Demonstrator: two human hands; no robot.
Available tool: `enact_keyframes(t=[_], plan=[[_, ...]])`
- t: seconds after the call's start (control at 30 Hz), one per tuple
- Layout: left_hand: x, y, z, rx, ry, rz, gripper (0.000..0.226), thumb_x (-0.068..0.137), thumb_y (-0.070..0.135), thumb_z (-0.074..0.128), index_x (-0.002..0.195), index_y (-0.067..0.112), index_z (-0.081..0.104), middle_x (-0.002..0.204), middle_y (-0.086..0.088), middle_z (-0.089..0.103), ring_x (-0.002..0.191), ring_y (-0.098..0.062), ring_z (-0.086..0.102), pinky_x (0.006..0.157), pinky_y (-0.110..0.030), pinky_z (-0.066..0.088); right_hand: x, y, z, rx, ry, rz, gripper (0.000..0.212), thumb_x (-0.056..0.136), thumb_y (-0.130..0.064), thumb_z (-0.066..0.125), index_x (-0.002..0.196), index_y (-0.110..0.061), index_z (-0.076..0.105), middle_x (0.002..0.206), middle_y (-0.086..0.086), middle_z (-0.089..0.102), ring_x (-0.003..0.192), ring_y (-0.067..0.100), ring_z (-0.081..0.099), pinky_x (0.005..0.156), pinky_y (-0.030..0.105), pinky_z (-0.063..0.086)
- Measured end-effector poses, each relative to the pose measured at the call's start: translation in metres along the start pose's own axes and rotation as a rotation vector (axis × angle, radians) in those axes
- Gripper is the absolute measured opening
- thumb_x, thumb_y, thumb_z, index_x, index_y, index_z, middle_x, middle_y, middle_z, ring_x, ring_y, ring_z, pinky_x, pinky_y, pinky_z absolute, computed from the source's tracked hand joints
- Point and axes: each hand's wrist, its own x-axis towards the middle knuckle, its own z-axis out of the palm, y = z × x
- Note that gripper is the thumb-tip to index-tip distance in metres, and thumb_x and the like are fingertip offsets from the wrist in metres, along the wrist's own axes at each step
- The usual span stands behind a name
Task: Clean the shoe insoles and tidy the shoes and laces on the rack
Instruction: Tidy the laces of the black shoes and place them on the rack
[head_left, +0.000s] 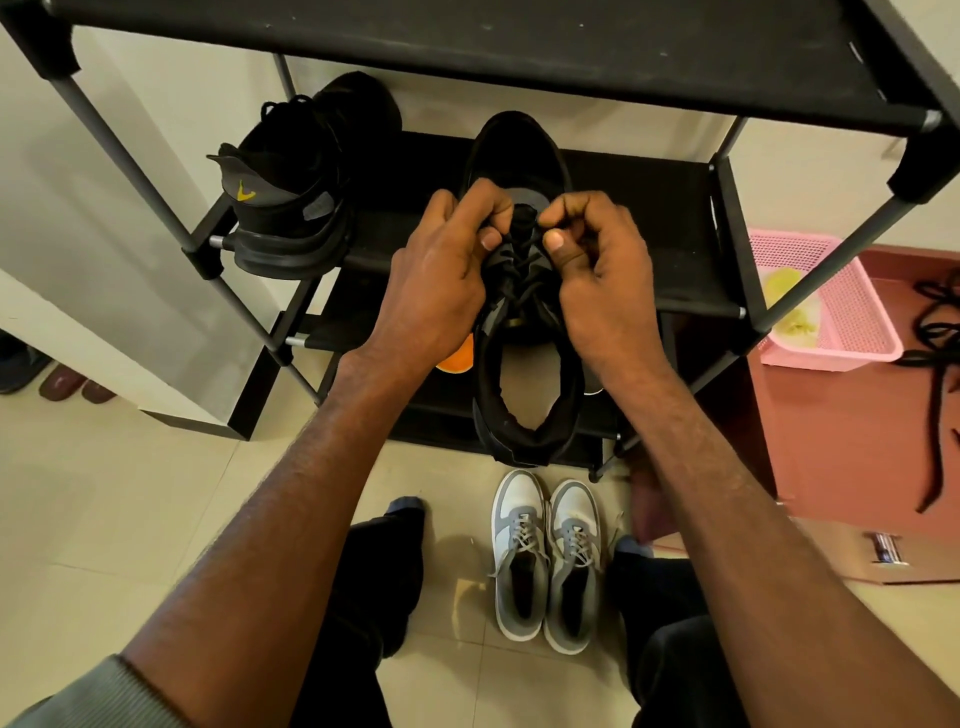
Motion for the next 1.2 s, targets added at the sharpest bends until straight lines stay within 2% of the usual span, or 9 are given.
enact_keyframes(t=[0.13,0.33,0.47,0.6,0.7,0.83,0.97,1.07,1.2], plan=[[0.000,-0.002,0.000,-0.060,0.001,-0.010,0.012,0.106,0.020,0.039,0.109,0.023,0.051,0.104,-0.002,0.052,0.089,-0.011,0.049,0.071,-0.022,0.038,0.002,0.002,-0.004,0.037,-0.011,-0.004,0.021,0.094,0.000,0.064,0.103,-0.018,0.070,0.109,0.010,0.062,0.095,0.006,0.061,0.088,0.016,0.049],[0.000,-0.003,-0.001,-0.163,-0.004,-0.002,0.012,0.105,0.017,0.042,0.111,0.023,0.049,0.101,0.002,0.051,0.087,-0.015,0.051,0.070,-0.033,0.047,0.000,-0.002,0.001,-0.009,0.039,0.000,0.026,0.096,-0.003,0.061,0.098,-0.028,0.066,0.102,-0.001,0.055,0.087,-0.005,0.053,0.082,0.011,0.044],[-0.007,-0.009,-0.007,-0.184,-0.085,0.006,0.016,0.104,0.018,0.043,0.115,0.025,0.052,0.102,-0.001,0.049,0.088,-0.011,0.049,0.072,-0.026,0.044,-0.001,-0.003,0.002,0.006,0.019,0.022,0.025,0.098,-0.004,0.059,0.100,-0.029,0.063,0.103,0.002,0.056,0.088,-0.002,0.052,0.083,0.019,0.047],[-0.011,-0.011,-0.009,-0.123,-0.116,0.022,0.023,0.102,0.019,0.050,0.119,0.032,0.057,0.102,-0.001,0.045,0.092,-0.007,0.047,0.076,-0.016,0.043,0.003,-0.001,-0.012,0.138,-0.034,0.040,0.029,0.096,0.003,0.059,0.118,-0.015,0.057,0.097,0.005,0.056,0.088,0.007,0.056,0.078,0.021,0.052],[-0.010,-0.006,-0.008,-0.096,-0.087,0.028,0.020,0.103,0.021,0.053,0.118,0.031,0.060,0.102,0.000,0.044,0.092,-0.011,0.048,0.076,-0.023,0.045,0.004,0.002,-0.022,0.125,-0.110,0.015,0.022,0.094,0.003,0.063,0.111,-0.010,0.064,0.106,0.007,0.061,0.094,0.010,0.059,0.086,0.021,0.053],[-0.007,0.003,-0.004,0.013,-0.017,0.052,0.015,0.105,0.020,0.050,0.114,0.026,0.061,0.104,-0.001,0.045,0.088,-0.007,0.045,0.070,-0.015,0.036,0.002,0.006,-0.022,0.063,-0.148,0.023,0.019,0.092,-0.006,0.073,0.107,-0.017,0.074,0.118,0.006,0.061,0.108,0.019,0.064,0.100,0.030,0.055],[-0.005,0.011,-0.001,0.110,0.004,0.029,0.019,0.102,0.012,0.050,0.114,0.024,0.057,0.106,-0.001,0.042,0.086,-0.006,0.042,0.065,-0.017,0.035,0.002,0.005,-0.017,0.051,-0.116,0.009,0.019,0.091,-0.007,0.074,0.106,-0.019,0.076,0.117,0.004,0.060,0.111,0.018,0.065,0.102,0.034,0.055],[-0.002,0.012,-0.005,0.052,-0.020,0.036,0.019,0.103,0.010,0.046,0.106,0.027,0.052,0.105,0.000,0.043,0.087,-0.006,0.043,0.066,-0.021,0.040,0.002,0.005,-0.014,0.032,-0.090,-0.008,0.019,0.091,-0.006,0.072,0.104,-0.019,0.076,0.114,0.004,0.060,0.108,0.015,0.065,0.101,0.033,0.055],[-0.003,0.010,-0.007,-0.015,-0.032,0.024,0.019,0.103,0.007,0.043,0.103,0.024,0.051,0.104,0.002,0.044,0.089,0.000,0.044,0.069,-0.013,0.036,0.004,0.004,-0.014,0.013,-0.089,-0.028,0.019,0.092,-0.006,0.071,0.102,-0.021,0.076,0.113,0.005,0.060,0.107,0.014,0.065,0.100,0.032,0.055]])
